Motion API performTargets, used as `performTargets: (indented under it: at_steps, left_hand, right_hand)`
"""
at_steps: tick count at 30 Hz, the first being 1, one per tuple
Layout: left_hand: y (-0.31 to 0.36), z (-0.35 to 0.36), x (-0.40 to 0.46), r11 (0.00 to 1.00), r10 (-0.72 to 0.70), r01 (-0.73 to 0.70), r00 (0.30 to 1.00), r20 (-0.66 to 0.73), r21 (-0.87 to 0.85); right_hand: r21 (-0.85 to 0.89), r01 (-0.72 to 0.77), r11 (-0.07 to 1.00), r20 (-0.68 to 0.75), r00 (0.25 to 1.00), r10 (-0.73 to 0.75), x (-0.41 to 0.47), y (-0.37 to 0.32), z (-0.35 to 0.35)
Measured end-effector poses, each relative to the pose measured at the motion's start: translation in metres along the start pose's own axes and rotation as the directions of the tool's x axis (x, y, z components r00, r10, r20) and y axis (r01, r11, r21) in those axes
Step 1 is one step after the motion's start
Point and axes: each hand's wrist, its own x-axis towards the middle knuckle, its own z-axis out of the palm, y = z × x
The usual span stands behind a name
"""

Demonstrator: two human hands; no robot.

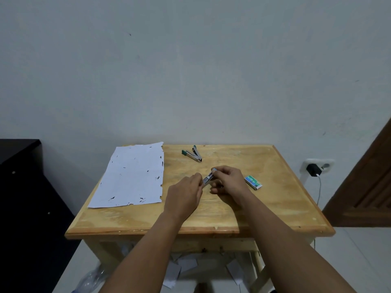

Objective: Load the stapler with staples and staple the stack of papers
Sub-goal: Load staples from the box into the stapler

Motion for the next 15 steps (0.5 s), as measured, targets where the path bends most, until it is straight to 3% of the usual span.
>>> performTargets:
  at_steps: [8, 15]
  left_hand:
    - [-0.003, 0.003, 0.000, 1.000, 0.001, -0.002, 1.000, -0.014, -0.026]
    - [-0.005, 0.002, -0.001, 0.998, -0.018, 0.014, 0.998, -0.053, -0.061]
  right_hand:
    - [0.023, -0.007, 1.000, -0.079, 0.997, 0.008, 0.011, 0.003, -0.001]
    - [-0.049, -0.034, 0.998, -0.056, 0.998, 0.031, 0.018, 0.004, -0.003]
